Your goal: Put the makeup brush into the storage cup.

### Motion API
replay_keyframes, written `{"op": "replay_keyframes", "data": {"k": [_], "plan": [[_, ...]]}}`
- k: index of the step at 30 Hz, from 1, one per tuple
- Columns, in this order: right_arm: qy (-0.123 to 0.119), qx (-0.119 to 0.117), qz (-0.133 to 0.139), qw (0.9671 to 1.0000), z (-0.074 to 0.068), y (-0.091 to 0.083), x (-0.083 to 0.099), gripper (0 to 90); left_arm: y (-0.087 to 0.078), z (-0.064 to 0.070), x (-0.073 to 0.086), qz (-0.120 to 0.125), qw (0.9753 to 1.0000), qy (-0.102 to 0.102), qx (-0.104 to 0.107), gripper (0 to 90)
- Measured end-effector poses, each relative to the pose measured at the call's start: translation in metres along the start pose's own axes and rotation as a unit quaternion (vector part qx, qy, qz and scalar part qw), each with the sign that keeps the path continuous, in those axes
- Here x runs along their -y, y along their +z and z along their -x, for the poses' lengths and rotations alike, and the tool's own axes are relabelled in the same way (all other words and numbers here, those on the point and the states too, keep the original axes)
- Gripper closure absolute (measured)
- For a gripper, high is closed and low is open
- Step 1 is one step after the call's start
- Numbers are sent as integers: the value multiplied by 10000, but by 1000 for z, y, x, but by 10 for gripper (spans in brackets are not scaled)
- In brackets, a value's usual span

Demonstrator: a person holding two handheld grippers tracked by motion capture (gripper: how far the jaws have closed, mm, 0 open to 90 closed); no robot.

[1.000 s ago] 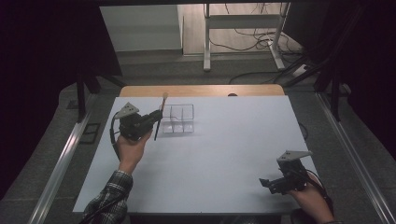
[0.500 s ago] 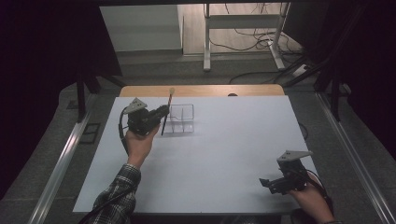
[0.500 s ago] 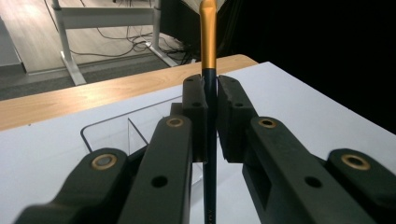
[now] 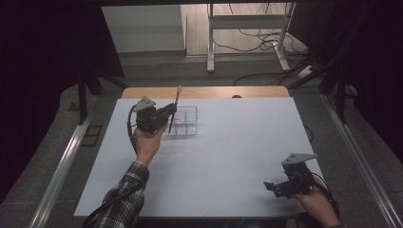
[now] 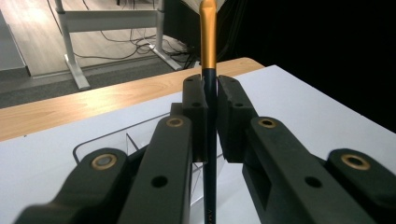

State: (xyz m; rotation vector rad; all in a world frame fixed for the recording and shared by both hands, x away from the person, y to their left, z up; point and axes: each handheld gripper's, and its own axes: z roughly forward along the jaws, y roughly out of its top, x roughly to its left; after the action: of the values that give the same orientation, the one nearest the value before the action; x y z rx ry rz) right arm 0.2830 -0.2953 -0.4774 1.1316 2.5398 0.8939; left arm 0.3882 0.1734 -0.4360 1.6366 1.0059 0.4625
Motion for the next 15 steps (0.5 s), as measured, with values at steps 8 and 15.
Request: {"op": "replay_keyframes", "data": {"k": [8,15], "plan": [[-15,-9,-12,10000,0,0,0,0,15,2,-4,33,10000,39,2,826],[-17,-24,-10,10000,0,0,0,0,28,6,-7,15,10000,92,31,826]]}}
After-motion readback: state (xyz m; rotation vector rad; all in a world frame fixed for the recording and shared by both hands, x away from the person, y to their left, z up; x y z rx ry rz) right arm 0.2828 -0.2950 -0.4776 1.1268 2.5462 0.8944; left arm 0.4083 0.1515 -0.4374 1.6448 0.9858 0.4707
